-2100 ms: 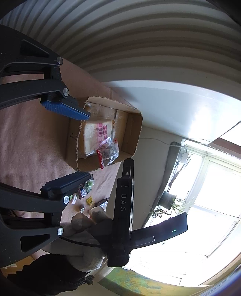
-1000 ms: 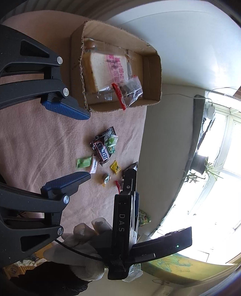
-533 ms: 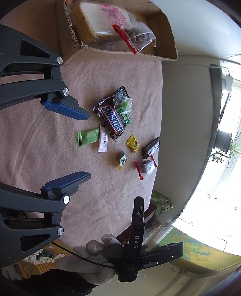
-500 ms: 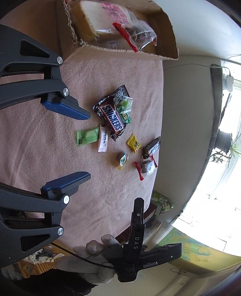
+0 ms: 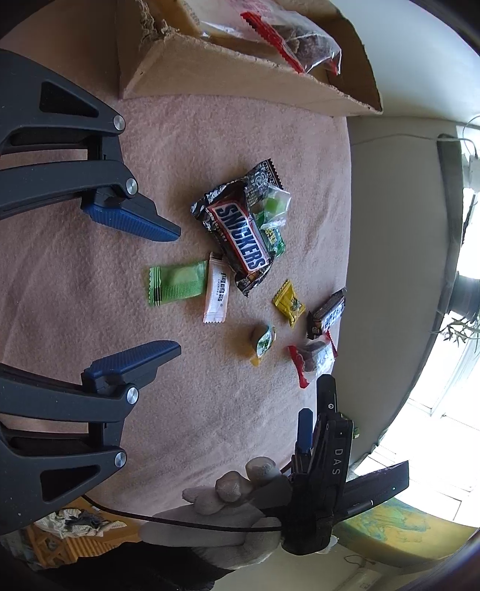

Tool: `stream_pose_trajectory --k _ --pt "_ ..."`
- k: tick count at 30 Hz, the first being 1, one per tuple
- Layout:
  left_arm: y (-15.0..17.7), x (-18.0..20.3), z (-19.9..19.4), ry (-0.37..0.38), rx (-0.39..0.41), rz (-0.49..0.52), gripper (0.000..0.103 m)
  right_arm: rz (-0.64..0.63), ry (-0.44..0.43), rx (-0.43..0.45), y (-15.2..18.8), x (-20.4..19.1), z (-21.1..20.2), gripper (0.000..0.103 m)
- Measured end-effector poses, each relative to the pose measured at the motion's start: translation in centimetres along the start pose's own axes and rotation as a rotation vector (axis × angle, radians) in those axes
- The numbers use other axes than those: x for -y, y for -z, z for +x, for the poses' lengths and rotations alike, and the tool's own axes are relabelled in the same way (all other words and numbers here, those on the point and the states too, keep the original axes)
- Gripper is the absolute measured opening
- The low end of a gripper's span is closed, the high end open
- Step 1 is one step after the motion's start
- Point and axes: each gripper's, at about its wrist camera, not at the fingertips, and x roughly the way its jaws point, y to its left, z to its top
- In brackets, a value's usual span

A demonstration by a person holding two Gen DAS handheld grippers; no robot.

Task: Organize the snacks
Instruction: 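Grasp the green candy packet with the left gripper while the right grasps another pastry bag, then carry both snacks into the box and open both grippers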

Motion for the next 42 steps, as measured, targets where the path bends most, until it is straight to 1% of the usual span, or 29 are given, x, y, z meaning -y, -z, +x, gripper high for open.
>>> stream_pose_trajectory --k 2,3,4,5,9,11,13,14,16,18,20,22,23,24,33,42 --pt "-0.2 0.1 0.5 -0.019 -0.001 0.003 0.054 0.001 -0.002 -0.010 -0.4 0.2 1.0 0.088" --pt "-0.3 0.2 0.7 -0.027 -0.004 0.008 0.052 0.002 -0.009 -0.014 -0.7 0.3 1.4 0.088" --pt "-0.3 0.3 0.9 -0.035 -0.008 0.010 0.045 0.004 -0.016 -0.018 -0.9 0.4 1.8 0.088" --pt "-0.3 0.3 1.1 -0.043 -0.012 0.012 0.042 0.005 -0.022 -0.022 -1.0 0.5 2.2 0.088" --pt "-0.3 0.9 1.1 -0.076 -0.008 0.040 0.035 -0.004 -0.033 -0.028 -1.5 0.7 3.1 0.088" --pt "-0.2 1.2 1.2 -0.091 -0.007 0.056 0.029 -0.004 -0.040 -0.029 -1.6 0.8 3.4 0.088" --pt "-0.2 1.3 1.3 -0.104 -0.005 0.071 0.027 -0.002 -0.046 -0.029 -1.8 0.9 3.6 0.088" --pt "-0.2 1.4 1.3 -0.109 -0.004 0.075 0.024 -0.003 -0.046 -0.029 -1.8 1.0 3.7 0.088" --pt "-0.3 1.3 1.4 -0.116 -0.002 0.077 0.021 -0.008 -0.046 -0.037 -2.0 1.0 4.2 0.083" --pt "-0.3 1.2 1.3 -0.116 -0.001 0.078 0.021 -0.015 -0.048 -0.050 -2.1 0.9 4.7 0.073" --pt "-0.3 1.2 1.3 -0.116 0.000 0.077 0.020 -0.025 -0.051 -0.061 -2.2 0.7 5.2 0.067" --pt "-0.3 1.1 1.3 -0.113 0.000 0.076 0.020 -0.026 -0.065 -0.061 -2.3 0.5 5.5 0.059" --pt "-0.2 1.0 1.2 -0.111 0.000 0.075 0.020 -0.024 -0.077 -0.064 -2.4 0.5 5.5 0.050" --pt "-0.2 1.1 1.2 -0.109 -0.001 0.073 0.020 -0.021 -0.096 -0.067 -2.4 0.5 5.6 0.043" --pt "0.1 0.5 0.3 -0.084 0.012 0.046 0.020 -0.026 -0.088 -0.046 -1.6 0.2 4.3 0.040" --pt "0.7 0.2 -2.1 -0.076 0.062 0.016 0.020 -0.047 -0.073 0.001 -0.1 -0.2 0.7 0.039"
